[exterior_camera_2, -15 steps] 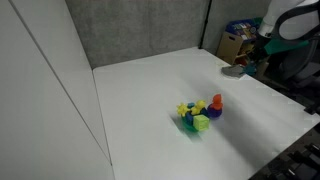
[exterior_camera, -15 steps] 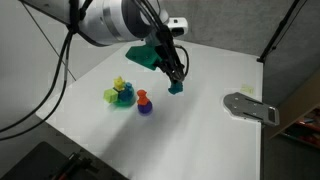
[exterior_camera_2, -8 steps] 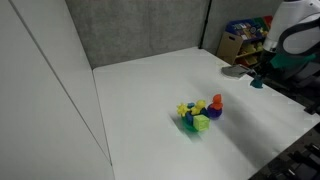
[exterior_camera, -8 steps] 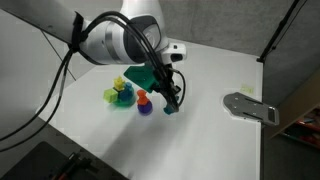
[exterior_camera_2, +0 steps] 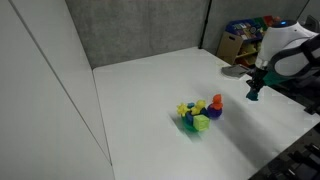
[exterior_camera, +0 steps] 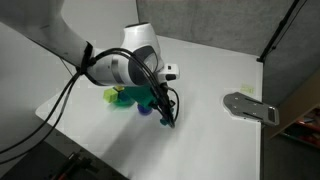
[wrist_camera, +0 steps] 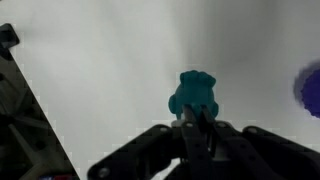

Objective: Pick up the green toy from the green bowl and put it on the table

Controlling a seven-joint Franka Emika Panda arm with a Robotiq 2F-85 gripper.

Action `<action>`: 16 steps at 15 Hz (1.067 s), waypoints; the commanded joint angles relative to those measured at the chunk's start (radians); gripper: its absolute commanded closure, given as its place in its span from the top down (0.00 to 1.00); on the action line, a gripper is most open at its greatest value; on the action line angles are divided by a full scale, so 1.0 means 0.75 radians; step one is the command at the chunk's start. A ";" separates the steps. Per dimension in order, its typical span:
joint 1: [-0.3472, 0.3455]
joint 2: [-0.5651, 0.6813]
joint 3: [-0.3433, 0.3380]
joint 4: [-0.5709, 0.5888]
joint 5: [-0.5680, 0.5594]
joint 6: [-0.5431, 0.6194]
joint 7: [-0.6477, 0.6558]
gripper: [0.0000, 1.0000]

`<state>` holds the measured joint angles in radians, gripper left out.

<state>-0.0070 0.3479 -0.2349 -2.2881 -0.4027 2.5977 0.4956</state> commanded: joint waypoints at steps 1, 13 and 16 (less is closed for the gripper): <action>0.086 0.094 -0.076 0.049 -0.076 0.077 0.116 0.04; 0.234 0.385 -0.209 0.155 -0.053 0.152 0.244 0.05; 0.235 0.434 -0.213 0.174 -0.022 0.145 0.231 0.06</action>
<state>0.1539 0.6321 -0.3760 -2.1861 -0.4471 2.6974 0.6653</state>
